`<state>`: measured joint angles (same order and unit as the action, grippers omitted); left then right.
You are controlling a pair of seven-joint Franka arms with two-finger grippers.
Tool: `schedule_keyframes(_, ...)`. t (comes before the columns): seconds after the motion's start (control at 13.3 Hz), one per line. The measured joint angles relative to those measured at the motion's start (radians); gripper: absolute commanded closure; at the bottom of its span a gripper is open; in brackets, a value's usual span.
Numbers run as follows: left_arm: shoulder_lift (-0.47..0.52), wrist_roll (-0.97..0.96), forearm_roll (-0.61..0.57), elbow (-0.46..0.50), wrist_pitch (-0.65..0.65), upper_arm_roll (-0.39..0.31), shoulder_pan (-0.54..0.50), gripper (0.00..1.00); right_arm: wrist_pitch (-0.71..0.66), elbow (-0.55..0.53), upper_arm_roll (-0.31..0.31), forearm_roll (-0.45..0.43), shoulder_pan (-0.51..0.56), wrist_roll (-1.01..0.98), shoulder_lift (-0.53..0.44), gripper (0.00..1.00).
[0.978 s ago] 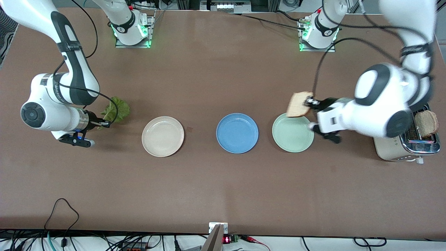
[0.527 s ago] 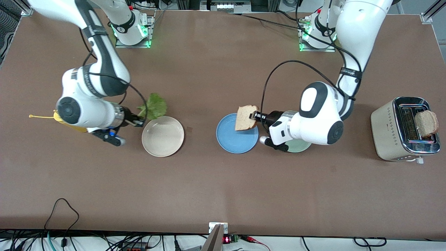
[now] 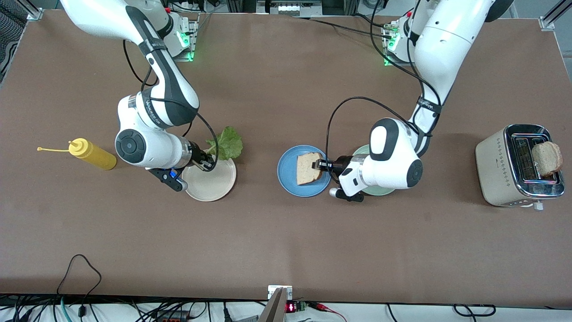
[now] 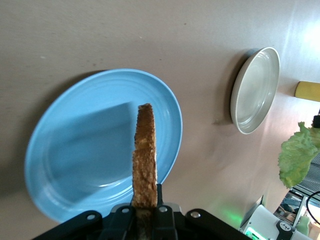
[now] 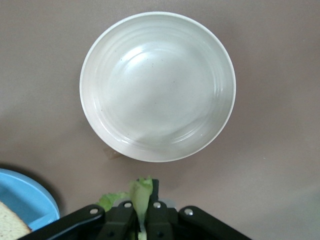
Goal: Make sandwich in blue plate with both arms
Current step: 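Lay the bread on the blue plate while the right gripper adds lettuce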
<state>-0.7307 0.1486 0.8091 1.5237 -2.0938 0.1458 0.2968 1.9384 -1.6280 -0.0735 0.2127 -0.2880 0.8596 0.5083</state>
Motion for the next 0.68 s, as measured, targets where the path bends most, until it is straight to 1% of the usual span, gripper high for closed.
schedule_keyframes(0.08, -0.005, 0.013, 0.009, 0.000, -0.010, 0.001, 0.007, 0.98, 0.002, 0.000, 0.000, 0.000, 0.000, 0.001, 0.000, 1.00)
schedule_keyframes(0.15, -0.009, 0.024, 0.020, 0.001, -0.017, 0.002, 0.011, 0.93, 0.007, 0.000, 0.000, 0.000, -0.002, 0.001, 0.001, 1.00)
schedule_keyframes(0.23, -0.014, 0.036, 0.034, 0.003, -0.020, 0.003, 0.015, 0.75, 0.010, 0.000, 0.000, 0.000, -0.003, 0.002, 0.001, 1.00)
schedule_keyframes(0.3, -0.018, 0.040, 0.040, 0.008, -0.021, 0.004, 0.019, 0.09, 0.012, 0.000, -0.001, 0.000, -0.003, 0.003, 0.003, 1.00)
schedule_keyframes(0.38, -0.021, 0.042, 0.041, 0.015, -0.022, 0.005, 0.022, 0.00, 0.012, 0.000, -0.001, 0.000, -0.003, 0.003, 0.004, 1.00)
schedule_keyframes(0.53, -0.024, 0.043, 0.042, 0.026, -0.020, 0.005, 0.023, 0.00, 0.013, 0.000, 0.000, -0.001, -0.003, 0.002, 0.007, 1.00)
schedule_keyframes(0.68, -0.014, 0.049, 0.025, 0.024, 0.013, -0.009, 0.018, 0.00, 0.013, 0.000, 0.006, -0.001, -0.001, -0.002, 0.008, 1.00)
